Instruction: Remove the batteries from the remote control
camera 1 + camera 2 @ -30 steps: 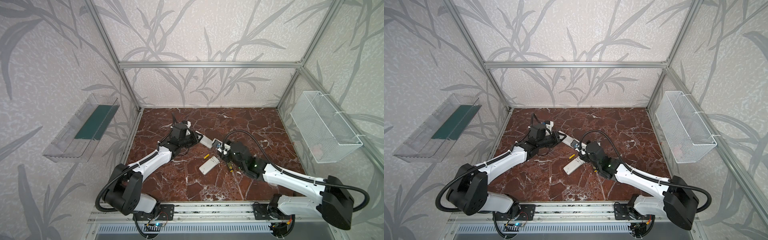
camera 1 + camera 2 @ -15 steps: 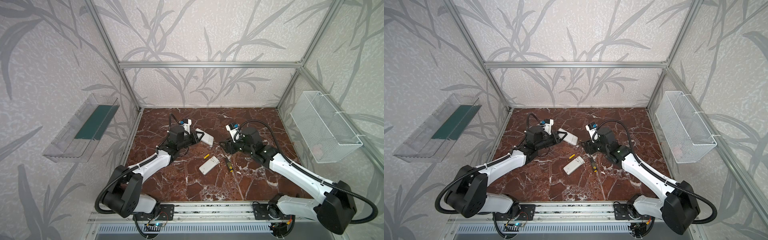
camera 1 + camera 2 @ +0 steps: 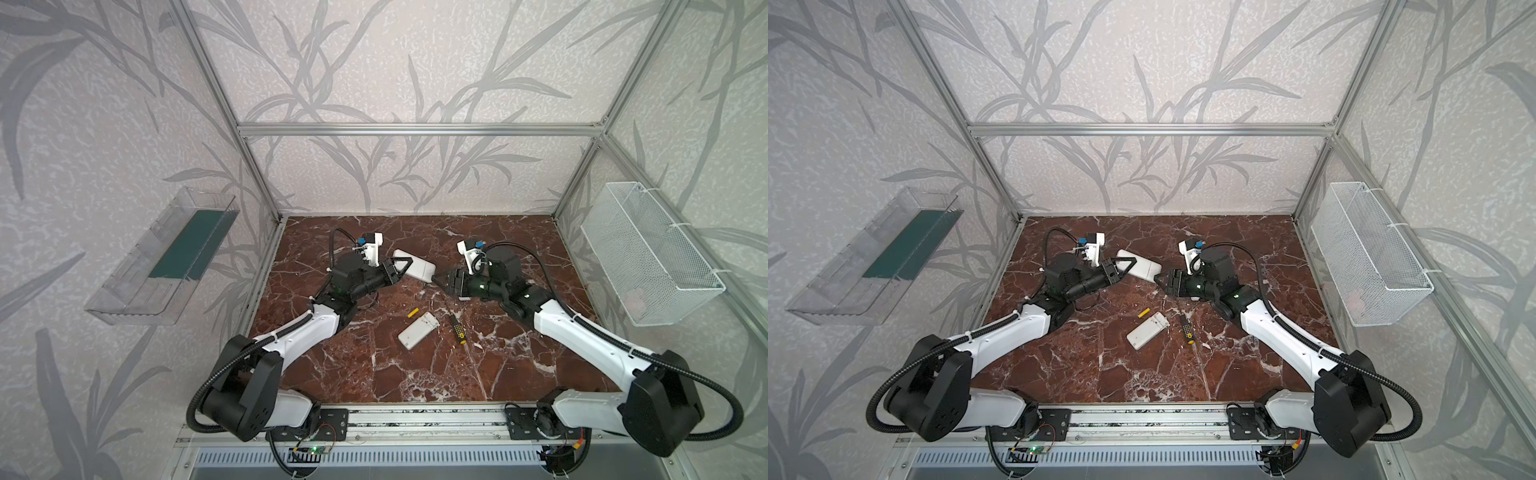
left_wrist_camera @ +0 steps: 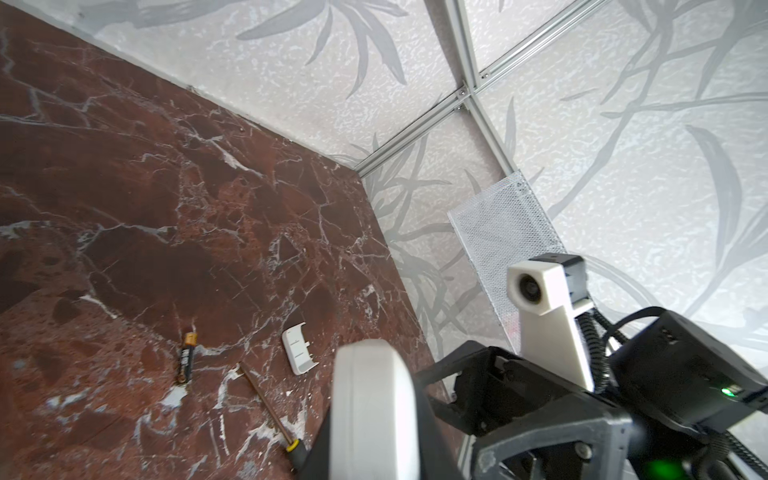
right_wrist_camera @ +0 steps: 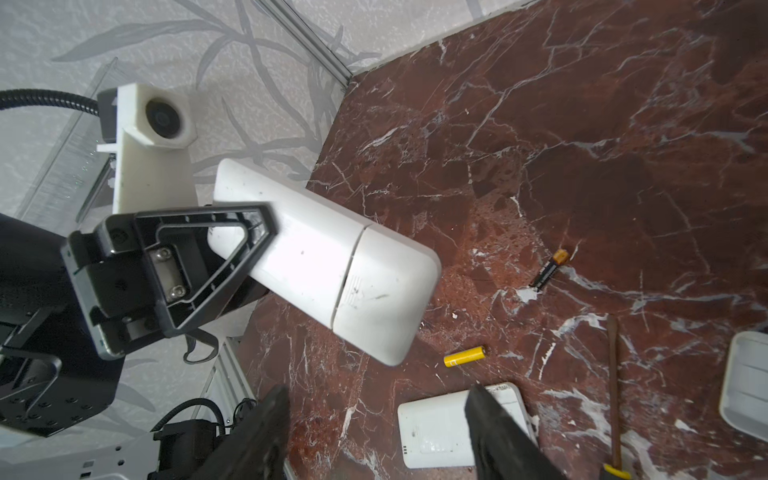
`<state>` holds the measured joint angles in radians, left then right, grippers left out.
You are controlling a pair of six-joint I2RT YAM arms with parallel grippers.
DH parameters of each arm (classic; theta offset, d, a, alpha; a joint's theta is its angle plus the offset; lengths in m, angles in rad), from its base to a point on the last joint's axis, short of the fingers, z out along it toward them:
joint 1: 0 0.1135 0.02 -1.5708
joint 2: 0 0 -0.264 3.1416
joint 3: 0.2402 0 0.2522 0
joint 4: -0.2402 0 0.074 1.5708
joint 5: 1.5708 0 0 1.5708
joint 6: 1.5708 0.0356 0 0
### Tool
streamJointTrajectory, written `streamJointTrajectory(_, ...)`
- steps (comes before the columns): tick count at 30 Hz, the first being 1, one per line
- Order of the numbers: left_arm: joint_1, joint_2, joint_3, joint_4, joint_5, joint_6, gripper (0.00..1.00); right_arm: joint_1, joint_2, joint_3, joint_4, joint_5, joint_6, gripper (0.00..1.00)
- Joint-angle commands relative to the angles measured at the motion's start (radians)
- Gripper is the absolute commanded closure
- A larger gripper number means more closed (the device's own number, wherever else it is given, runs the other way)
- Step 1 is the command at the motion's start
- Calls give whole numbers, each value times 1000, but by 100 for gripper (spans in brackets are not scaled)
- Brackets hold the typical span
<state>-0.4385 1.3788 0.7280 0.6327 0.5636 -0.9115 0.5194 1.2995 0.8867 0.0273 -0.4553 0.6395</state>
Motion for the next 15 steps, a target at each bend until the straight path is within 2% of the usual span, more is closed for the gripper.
streamJointTrajectory(1,1,15,-10,179,64,-92,100,-25,18,-13,102,-63,63,33)
streamJointTrajectory(5,0,44,-10,251,94,-152,100,-81,35,-74,292,-143,158,33)
streamJointTrajectory(7,0,46,-10,249,93,-159,100,-96,40,-79,333,-167,172,33)
streamJointTrajectory(15,0,34,-15,210,72,-142,100,-97,50,-32,303,-194,133,34)
